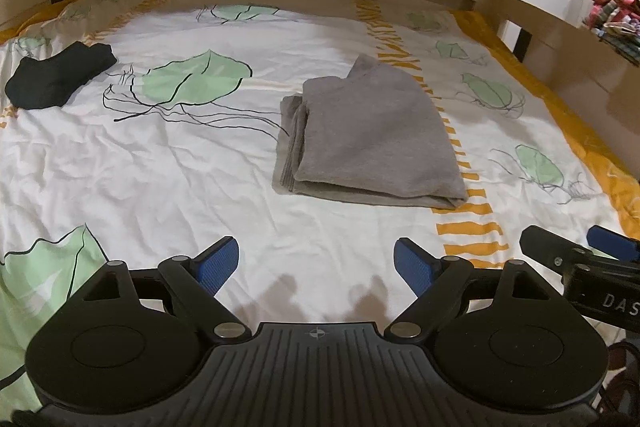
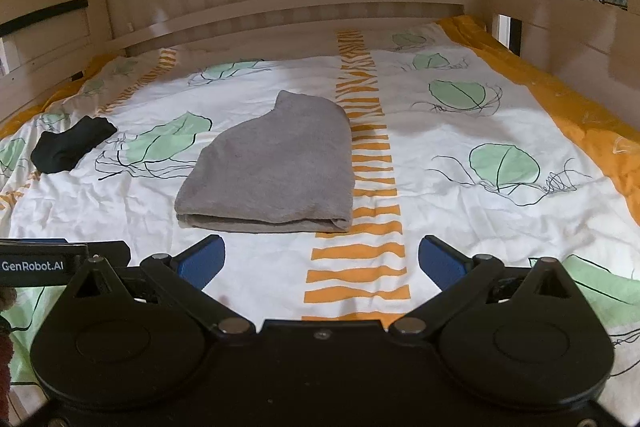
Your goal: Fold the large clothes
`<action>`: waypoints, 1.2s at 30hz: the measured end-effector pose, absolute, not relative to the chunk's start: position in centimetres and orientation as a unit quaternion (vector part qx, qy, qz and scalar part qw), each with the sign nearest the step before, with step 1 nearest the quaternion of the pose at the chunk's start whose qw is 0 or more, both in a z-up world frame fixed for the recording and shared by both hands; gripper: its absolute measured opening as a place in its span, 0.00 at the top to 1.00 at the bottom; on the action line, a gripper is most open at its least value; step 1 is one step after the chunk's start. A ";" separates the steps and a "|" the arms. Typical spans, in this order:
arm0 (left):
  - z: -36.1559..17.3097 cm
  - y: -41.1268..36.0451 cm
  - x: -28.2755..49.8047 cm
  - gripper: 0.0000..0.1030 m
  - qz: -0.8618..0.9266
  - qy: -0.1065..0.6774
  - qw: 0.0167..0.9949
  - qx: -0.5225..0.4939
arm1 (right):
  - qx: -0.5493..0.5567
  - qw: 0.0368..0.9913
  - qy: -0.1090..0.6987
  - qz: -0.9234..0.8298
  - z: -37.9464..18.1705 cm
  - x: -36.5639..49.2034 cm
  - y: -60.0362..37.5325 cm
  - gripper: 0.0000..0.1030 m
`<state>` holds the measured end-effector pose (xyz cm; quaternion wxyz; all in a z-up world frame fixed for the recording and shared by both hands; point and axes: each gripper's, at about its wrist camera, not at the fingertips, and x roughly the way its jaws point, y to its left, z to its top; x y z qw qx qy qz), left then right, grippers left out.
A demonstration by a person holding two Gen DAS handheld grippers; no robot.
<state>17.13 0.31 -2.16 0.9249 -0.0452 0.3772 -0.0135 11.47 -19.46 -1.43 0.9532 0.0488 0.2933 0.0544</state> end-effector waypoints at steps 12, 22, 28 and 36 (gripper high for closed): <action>-2.2 0.0 18.0 0.18 -0.013 0.385 0.922 -0.043 | 0.053 0.951 0.297 0.060 -1.2 12.2 -19.2 0.00; -2.2 -0.3 18.7 0.18 -0.012 0.389 0.920 -0.036 | 0.062 0.949 0.304 0.058 -1.4 13.1 -19.6 0.00; -2.4 -0.5 19.1 0.18 -0.014 0.393 0.919 -0.027 | 0.066 0.948 0.307 0.055 -1.5 13.4 -19.9 0.00; -2.6 -0.4 19.6 0.18 -0.014 0.399 0.917 -0.022 | 0.068 0.946 0.312 0.051 -1.8 13.9 -20.0 0.00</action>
